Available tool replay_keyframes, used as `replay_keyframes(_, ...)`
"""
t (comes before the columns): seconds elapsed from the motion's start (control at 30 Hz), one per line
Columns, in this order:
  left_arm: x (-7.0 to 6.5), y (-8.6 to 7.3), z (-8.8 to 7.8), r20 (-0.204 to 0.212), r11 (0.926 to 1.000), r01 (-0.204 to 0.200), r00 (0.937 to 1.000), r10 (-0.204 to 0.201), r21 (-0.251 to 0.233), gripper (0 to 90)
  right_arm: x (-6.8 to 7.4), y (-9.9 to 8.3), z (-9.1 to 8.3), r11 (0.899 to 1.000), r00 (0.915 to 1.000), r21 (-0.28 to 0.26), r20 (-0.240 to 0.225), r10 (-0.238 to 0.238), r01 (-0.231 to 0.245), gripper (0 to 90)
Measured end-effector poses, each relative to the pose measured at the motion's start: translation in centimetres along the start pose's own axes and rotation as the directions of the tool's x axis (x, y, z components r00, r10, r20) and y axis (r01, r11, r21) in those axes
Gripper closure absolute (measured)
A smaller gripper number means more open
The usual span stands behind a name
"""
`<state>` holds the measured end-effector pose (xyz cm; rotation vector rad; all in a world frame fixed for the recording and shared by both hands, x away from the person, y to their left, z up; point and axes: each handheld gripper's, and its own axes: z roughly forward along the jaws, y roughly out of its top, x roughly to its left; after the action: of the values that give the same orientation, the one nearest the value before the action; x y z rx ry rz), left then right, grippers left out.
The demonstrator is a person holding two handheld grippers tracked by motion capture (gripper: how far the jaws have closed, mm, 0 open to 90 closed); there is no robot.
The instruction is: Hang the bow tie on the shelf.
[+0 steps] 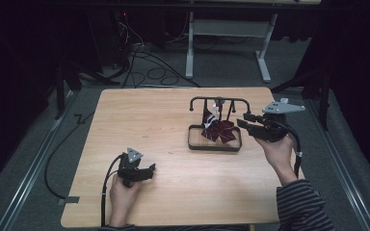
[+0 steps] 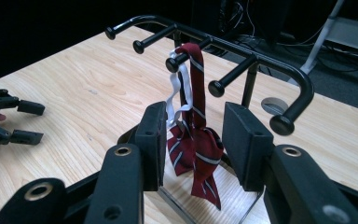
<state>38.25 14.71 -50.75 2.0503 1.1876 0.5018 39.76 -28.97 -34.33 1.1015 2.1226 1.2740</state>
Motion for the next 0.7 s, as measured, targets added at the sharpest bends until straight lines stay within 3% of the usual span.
replay_keyframes(0.7,0.0,0.0,0.0,0.000,1.0000,0.000,1.0000,0.000,0.000,21.7,-0.7,-2.2,-1.2,0.999,0.9987,0.007,0.007,0.051,-0.051,61.0)
